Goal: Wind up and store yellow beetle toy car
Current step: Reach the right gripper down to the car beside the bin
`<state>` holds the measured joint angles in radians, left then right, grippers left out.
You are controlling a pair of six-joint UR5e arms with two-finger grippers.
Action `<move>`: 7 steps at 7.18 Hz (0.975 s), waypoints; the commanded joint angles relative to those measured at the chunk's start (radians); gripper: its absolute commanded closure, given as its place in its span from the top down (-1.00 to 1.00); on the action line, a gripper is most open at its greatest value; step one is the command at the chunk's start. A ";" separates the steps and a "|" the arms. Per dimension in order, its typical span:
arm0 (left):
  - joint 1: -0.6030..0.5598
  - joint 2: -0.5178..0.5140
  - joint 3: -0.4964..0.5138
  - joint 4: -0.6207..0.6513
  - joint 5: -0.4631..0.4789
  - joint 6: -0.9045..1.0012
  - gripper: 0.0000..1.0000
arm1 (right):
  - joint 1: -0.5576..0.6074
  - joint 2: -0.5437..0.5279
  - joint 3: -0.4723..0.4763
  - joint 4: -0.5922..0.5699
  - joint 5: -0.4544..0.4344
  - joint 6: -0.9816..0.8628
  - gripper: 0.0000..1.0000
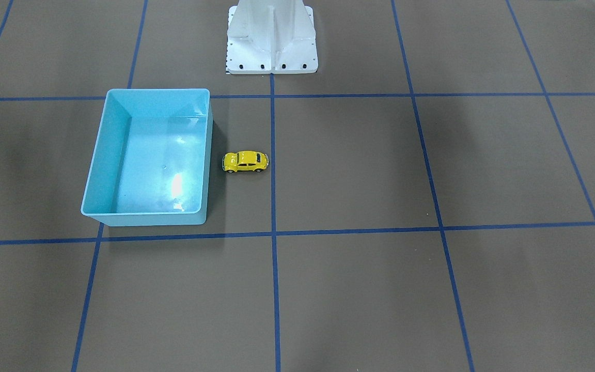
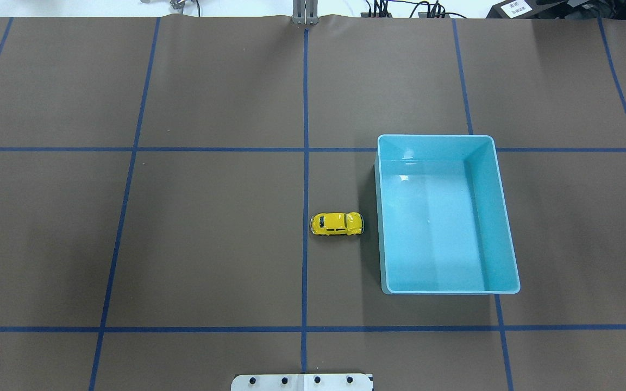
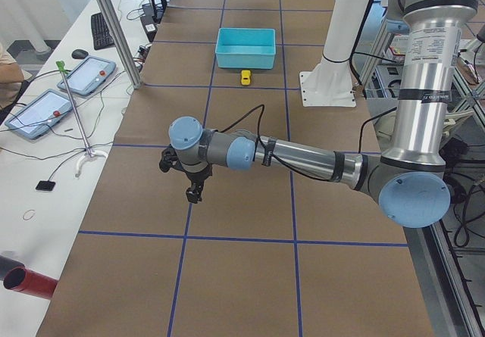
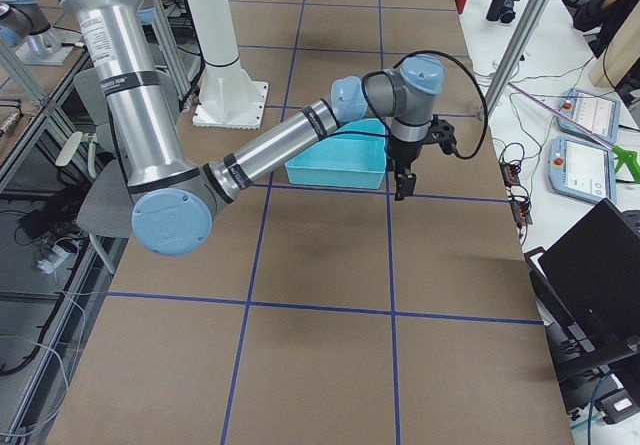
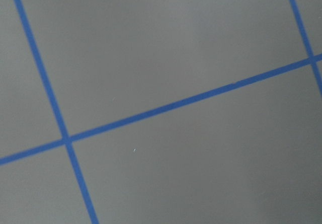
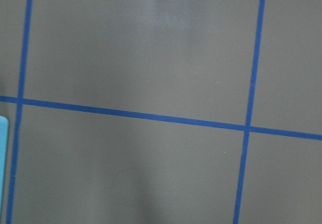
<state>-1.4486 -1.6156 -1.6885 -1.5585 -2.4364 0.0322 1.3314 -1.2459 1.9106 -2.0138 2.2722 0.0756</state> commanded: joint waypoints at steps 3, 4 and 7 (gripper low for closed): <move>-0.152 0.033 -0.009 0.240 0.003 -0.014 1.00 | -0.395 0.233 0.212 -0.013 -0.017 0.185 1.00; -0.156 0.037 0.000 0.242 0.008 -0.005 1.00 | -0.496 0.241 0.211 0.085 -0.049 0.158 1.00; -0.156 0.068 0.021 0.235 0.007 -0.002 1.00 | -0.713 0.272 0.089 0.258 -0.320 -0.243 1.00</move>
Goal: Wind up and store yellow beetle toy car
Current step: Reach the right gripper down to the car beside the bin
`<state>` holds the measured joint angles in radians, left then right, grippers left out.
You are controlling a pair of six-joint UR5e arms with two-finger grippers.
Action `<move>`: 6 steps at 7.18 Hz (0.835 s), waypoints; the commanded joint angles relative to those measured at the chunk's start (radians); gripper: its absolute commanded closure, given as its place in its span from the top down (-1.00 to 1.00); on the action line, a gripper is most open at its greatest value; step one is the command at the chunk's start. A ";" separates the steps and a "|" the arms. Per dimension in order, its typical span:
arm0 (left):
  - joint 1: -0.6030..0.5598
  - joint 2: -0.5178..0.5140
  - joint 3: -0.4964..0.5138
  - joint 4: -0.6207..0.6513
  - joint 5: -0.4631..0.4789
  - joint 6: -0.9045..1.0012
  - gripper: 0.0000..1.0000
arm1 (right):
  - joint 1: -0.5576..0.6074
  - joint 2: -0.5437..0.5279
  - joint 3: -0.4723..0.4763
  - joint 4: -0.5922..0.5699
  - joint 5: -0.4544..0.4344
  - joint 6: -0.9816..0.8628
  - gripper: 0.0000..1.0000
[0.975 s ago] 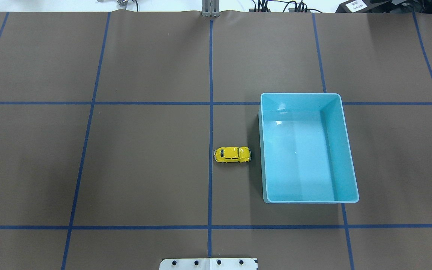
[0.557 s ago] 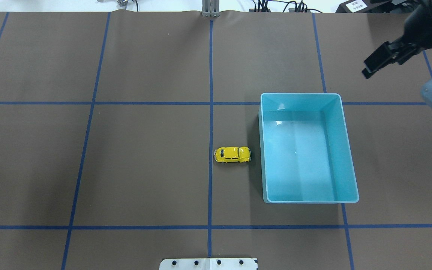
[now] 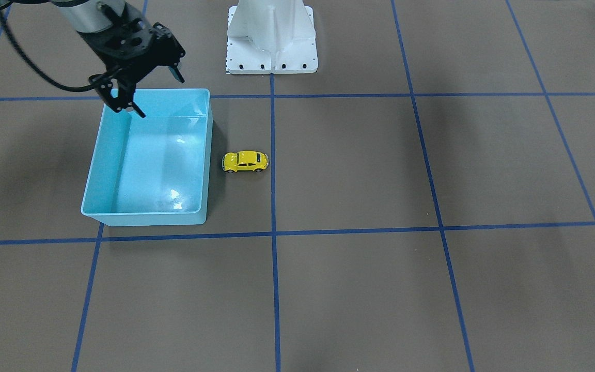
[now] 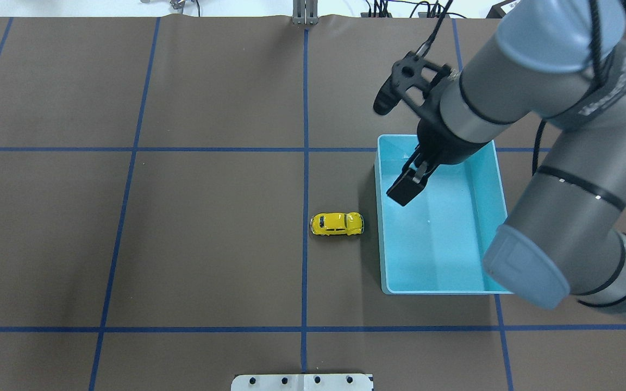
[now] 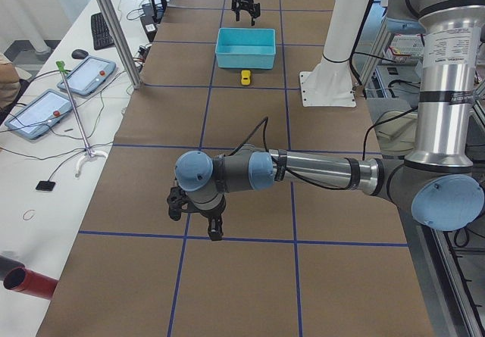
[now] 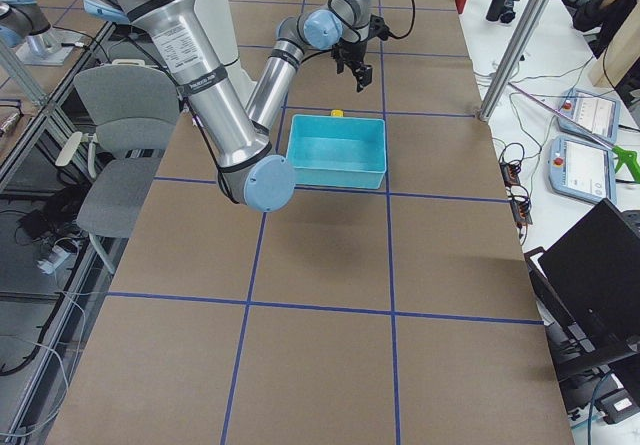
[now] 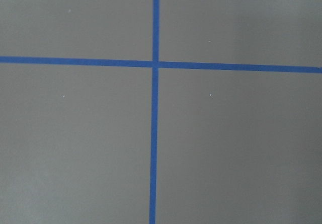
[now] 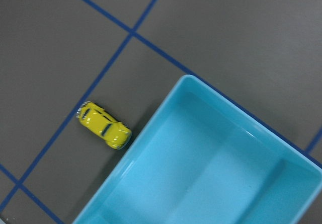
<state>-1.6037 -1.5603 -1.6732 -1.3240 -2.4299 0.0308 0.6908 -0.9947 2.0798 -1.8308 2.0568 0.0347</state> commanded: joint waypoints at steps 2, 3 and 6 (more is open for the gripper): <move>0.001 0.016 0.006 0.002 0.000 -0.002 1.00 | -0.114 0.051 -0.272 0.240 -0.122 -0.277 1.00; 0.001 0.017 0.006 0.002 0.000 -0.002 1.00 | -0.137 0.076 -0.303 0.240 -0.144 -0.280 1.00; 0.001 0.017 0.006 0.003 0.000 -0.003 1.00 | -0.215 0.085 -0.349 0.240 -0.187 -0.277 1.00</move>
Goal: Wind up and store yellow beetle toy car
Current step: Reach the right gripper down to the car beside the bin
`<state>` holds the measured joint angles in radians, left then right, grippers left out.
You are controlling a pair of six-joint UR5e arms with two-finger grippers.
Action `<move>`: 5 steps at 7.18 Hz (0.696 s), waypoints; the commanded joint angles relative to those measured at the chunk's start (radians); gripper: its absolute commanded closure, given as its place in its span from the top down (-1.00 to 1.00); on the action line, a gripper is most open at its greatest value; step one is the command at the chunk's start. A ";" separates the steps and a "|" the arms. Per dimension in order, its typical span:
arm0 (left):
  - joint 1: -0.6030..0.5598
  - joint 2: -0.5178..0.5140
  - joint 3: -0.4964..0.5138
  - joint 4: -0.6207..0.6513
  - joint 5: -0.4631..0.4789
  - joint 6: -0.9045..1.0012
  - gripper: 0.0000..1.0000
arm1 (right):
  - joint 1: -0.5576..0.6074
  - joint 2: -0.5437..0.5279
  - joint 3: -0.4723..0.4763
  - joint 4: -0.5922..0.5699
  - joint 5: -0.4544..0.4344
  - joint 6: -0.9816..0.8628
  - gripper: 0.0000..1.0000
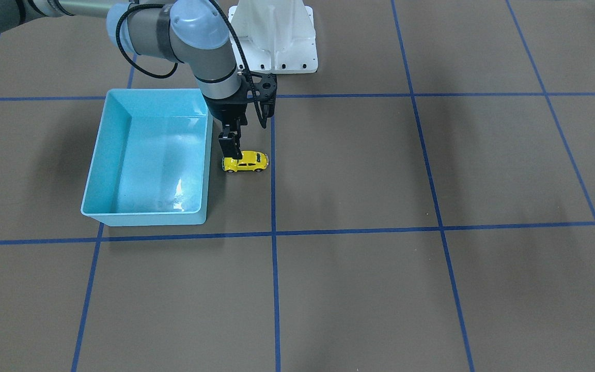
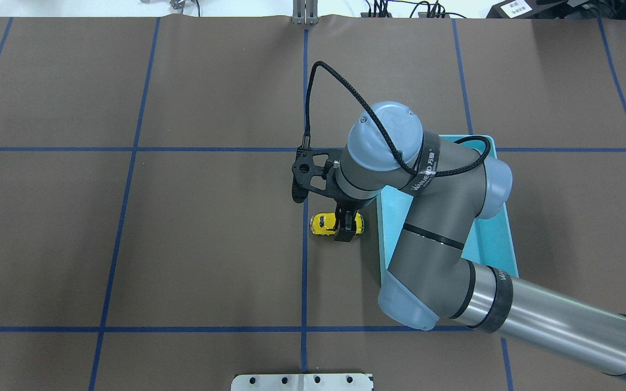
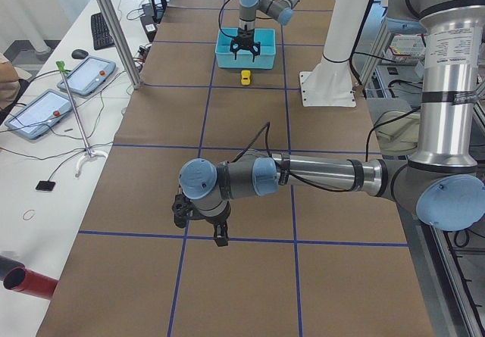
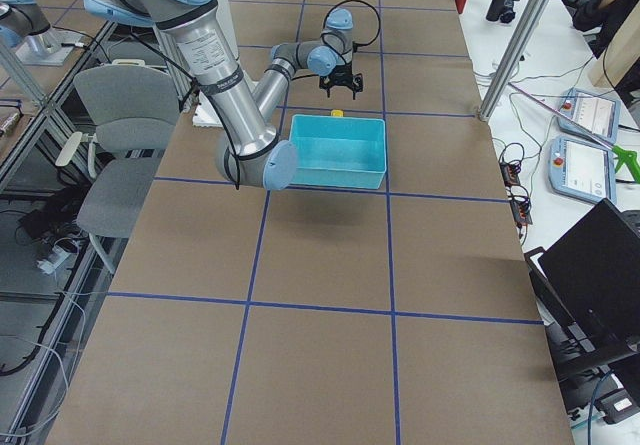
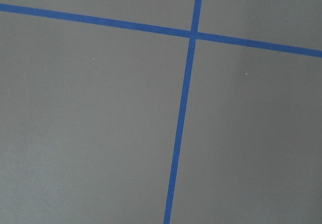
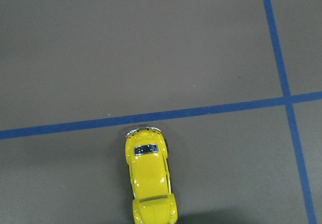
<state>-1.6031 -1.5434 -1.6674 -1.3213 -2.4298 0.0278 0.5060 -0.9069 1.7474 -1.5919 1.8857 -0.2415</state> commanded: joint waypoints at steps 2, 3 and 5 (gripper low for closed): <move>0.002 -0.009 0.006 -0.001 -0.002 0.000 1.00 | -0.033 -0.004 -0.048 0.026 -0.055 -0.004 1.00; 0.002 -0.012 0.008 -0.001 -0.002 -0.005 1.00 | -0.033 -0.001 -0.075 0.064 -0.063 -0.039 1.00; 0.002 -0.014 0.009 -0.001 0.000 -0.005 1.00 | -0.033 0.003 -0.130 0.127 -0.085 -0.053 1.00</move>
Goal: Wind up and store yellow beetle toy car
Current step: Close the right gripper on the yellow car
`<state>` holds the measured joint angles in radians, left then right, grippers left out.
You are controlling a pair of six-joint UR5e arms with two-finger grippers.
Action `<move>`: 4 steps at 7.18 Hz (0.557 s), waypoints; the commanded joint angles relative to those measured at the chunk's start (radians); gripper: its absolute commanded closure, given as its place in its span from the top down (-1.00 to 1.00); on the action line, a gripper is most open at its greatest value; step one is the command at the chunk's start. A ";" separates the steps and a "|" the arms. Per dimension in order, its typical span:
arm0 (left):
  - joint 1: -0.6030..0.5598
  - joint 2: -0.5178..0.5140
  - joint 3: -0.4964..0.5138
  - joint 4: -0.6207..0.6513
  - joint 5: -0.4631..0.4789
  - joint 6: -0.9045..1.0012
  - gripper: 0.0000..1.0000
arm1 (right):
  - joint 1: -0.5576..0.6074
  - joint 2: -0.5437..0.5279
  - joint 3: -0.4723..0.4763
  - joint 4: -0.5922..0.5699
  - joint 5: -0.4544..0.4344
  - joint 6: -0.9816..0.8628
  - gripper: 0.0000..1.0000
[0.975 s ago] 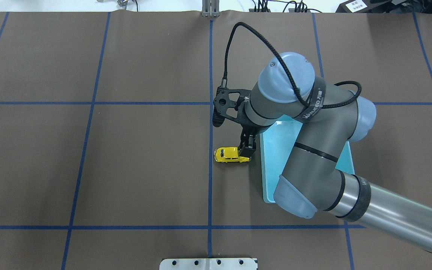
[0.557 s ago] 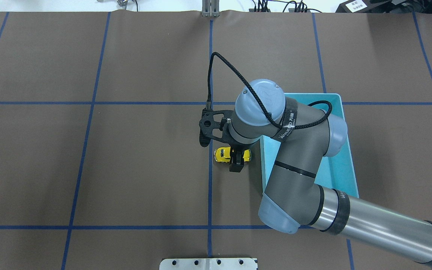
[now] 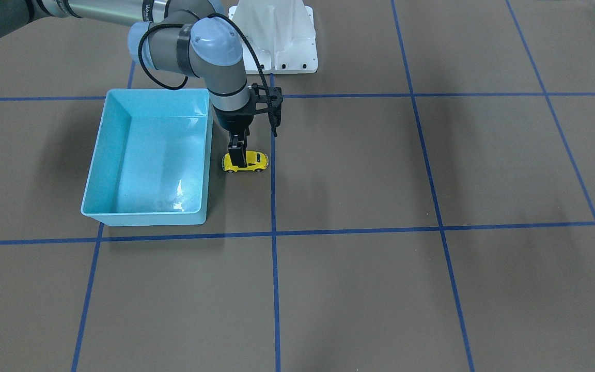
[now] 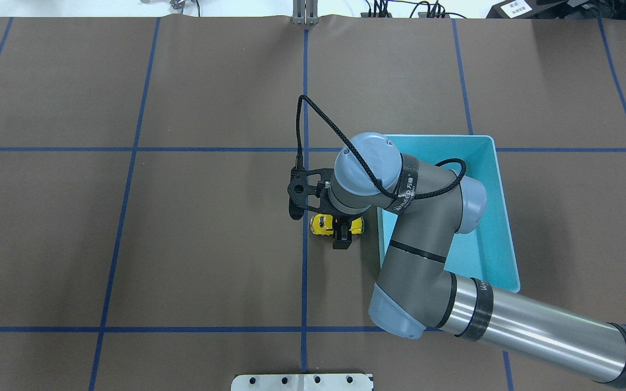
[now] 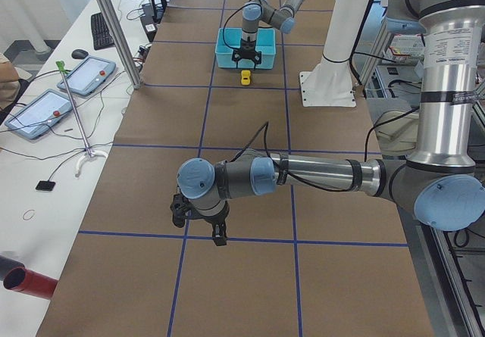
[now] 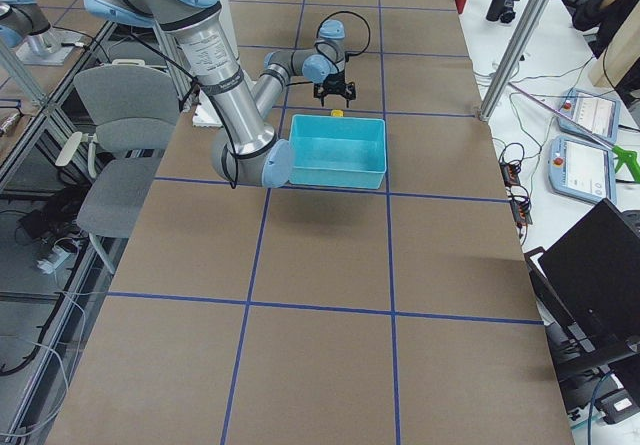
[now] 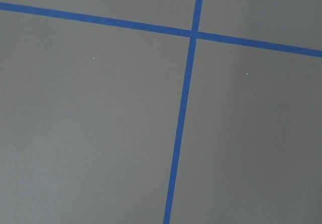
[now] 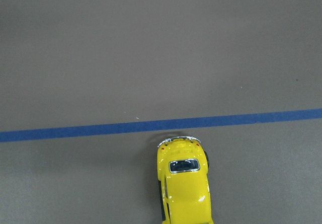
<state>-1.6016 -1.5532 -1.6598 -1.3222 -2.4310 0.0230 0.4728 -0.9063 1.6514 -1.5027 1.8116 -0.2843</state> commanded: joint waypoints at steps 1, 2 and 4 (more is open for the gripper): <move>0.000 -0.007 -0.005 0.000 0.000 -0.003 1.00 | 0.000 -0.002 -0.054 0.059 -0.009 -0.010 1.00; 0.002 -0.014 0.000 -0.002 0.000 0.001 1.00 | -0.002 -0.003 -0.070 0.081 -0.011 -0.010 1.00; 0.002 -0.021 0.002 0.000 0.000 0.008 1.00 | -0.008 -0.009 -0.071 0.093 -0.009 0.002 1.00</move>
<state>-1.6003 -1.5719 -1.6597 -1.3233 -2.4313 0.0274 0.4684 -0.9120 1.5831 -1.4234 1.8015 -0.2904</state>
